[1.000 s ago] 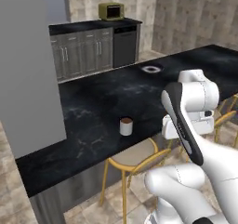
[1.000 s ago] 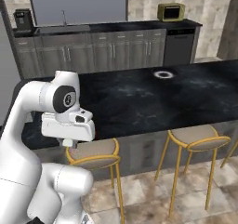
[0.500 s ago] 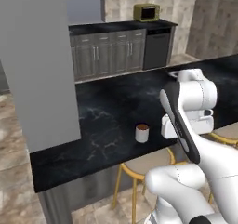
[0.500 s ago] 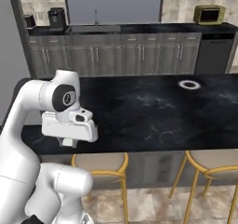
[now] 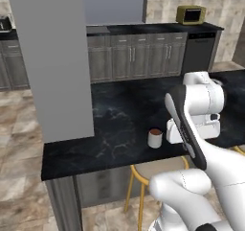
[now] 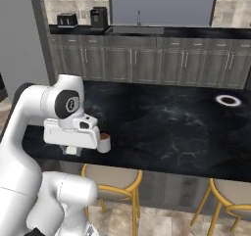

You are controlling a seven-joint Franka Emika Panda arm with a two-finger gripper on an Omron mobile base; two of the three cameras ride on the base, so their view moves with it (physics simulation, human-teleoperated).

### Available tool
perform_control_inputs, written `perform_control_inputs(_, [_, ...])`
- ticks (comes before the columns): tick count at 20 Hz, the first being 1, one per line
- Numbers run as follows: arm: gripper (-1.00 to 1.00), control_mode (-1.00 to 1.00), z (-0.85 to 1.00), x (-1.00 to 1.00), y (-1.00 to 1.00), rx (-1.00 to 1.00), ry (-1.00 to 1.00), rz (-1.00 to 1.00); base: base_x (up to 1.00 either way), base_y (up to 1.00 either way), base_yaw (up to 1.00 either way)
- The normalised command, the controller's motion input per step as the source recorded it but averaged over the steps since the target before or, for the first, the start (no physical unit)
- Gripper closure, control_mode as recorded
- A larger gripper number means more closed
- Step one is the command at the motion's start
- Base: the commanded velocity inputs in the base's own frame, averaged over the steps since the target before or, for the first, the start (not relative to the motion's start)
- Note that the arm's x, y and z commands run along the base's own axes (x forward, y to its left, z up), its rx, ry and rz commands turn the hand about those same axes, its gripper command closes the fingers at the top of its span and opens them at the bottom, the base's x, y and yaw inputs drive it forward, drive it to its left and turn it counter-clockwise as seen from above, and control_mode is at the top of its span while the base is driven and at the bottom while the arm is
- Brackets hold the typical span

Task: Pick up the marshmallow and place it in the cup of hot chocolate on the dining counter.

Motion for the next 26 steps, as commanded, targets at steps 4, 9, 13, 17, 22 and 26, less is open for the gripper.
perform_control_inputs(4, [1.0,1.0,0.0,0.0,0.0,0.0,0.0,0.0,0.45,-0.03,0.15])
perform_control_inputs(9, [1.0,1.0,0.0,0.0,0.0,0.0,0.0,0.0,0.32,0.0,0.13])
perform_control_inputs(13, [1.0,-1.0,0.05,0.23,0.0,0.0,0.11,0.04,0.15,0.0,0.02])
perform_control_inputs(17, [1.0,-1.0,0.24,0.12,-0.11,0.02,0.08,0.1,0.0,0.0,0.0])
perform_control_inputs(22, [1.0,-1.0,0.14,0.21,-0.13,0.03,0.13,0.1,0.0,0.0,0.0])
perform_control_inputs(26, [1.0,-1.0,0.04,0.18,-0.09,0.07,0.18,0.1,0.0,0.0,0.0])
